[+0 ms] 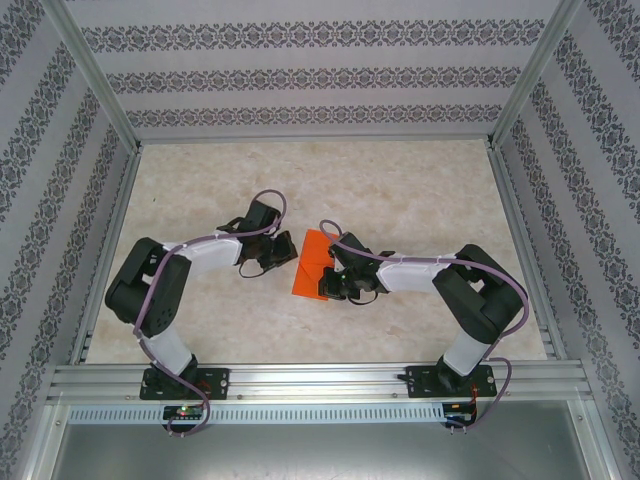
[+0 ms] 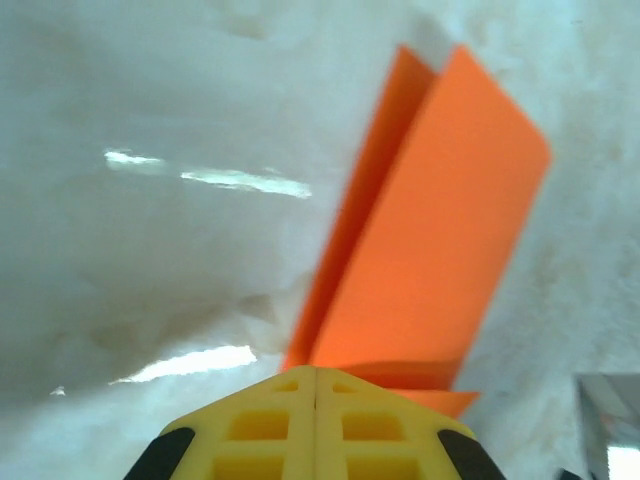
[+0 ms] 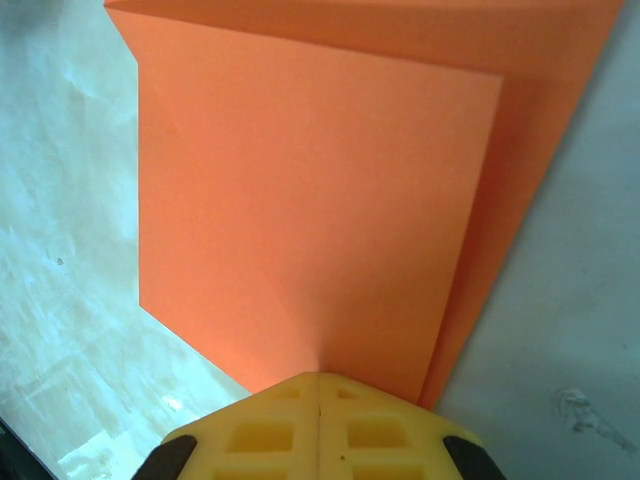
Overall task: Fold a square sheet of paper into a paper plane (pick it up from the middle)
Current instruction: Fold the triangle a second time at the center of the table.
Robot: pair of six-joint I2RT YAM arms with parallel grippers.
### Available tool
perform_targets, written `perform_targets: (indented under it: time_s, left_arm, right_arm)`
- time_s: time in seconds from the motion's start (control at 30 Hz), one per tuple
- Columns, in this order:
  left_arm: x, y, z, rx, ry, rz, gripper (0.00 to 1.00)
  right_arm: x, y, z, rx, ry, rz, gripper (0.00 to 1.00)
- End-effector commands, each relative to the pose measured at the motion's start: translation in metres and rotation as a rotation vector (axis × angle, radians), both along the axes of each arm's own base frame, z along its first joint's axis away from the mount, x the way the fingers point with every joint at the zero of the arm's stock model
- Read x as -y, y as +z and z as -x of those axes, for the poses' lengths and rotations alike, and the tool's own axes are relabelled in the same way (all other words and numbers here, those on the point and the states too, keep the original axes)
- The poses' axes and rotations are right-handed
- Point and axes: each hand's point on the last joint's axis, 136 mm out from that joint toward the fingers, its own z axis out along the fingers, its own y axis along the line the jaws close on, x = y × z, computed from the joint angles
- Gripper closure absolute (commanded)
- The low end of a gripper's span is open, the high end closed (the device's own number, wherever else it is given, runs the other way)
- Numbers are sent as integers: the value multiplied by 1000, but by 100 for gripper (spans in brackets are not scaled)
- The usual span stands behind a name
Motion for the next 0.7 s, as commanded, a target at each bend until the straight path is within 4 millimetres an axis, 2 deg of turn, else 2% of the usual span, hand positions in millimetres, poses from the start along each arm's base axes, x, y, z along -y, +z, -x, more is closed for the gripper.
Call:
perform_targets:
  time_s: [0.0, 0.1, 0.2, 0.3, 0.37, 0.47, 0.57, 0.67]
  left_arm:
    - [19, 30, -3, 76, -67, 88, 96]
    - [36, 32, 1, 73, -120, 133, 96]
    - [48, 23, 6, 51, -155, 144, 96]
    - [51, 8, 8, 21, -163, 134, 97]
    - [50, -6, 9, -2, -170, 115, 98]
    - [39, -29, 10, -36, -156, 33, 99]
    - [28, -47, 16, -61, -156, -41, 99]
    - [25, -56, 19, -75, -160, -52, 99]
  right_arm:
    - [23, -31, 25, -88, 23, 141, 100]
    - [23, -31, 25, -87, 26, 140, 100]
    - [22, -31, 25, -85, 26, 140, 100]
    - [22, -31, 24, -84, 25, 138, 100]
    - [20, -30, 24, -83, 28, 131, 100]
    - [13, -22, 21, -67, 38, 91, 98]
    - [4, -5, 13, -32, 43, 37, 97]
    - [-9, 19, 5, 8, 56, -37, 95]
